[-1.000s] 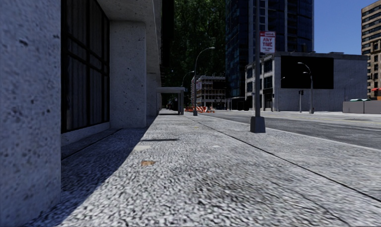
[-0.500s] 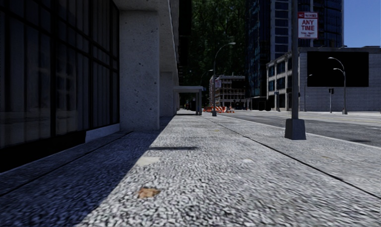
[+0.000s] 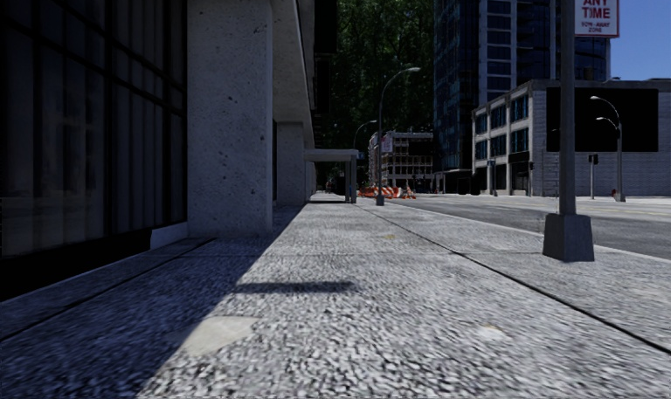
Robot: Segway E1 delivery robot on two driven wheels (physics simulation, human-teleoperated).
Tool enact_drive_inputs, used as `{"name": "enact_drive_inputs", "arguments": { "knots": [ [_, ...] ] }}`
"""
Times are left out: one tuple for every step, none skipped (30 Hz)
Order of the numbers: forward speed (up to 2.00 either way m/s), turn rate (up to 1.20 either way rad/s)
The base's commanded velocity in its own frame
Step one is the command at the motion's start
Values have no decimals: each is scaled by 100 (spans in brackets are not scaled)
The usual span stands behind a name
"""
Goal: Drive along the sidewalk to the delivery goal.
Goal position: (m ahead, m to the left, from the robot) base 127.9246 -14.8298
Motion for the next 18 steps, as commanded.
{"name": "enact_drive_inputs", "arguments": {
  "knots": [
    [200, 0],
    [200, 0],
    [200, 0],
    [200, 0],
    [200, 0],
    [200, 0],
    [200, 0],
    [200, 0],
    [200, 0],
    [200, 0],
    [200, 0],
    [200, 0],
    [200, 0],
    [200, 0],
    [200, 0],
    [200, 0],
    [200, 0],
    [200, 0]
  ]
}}
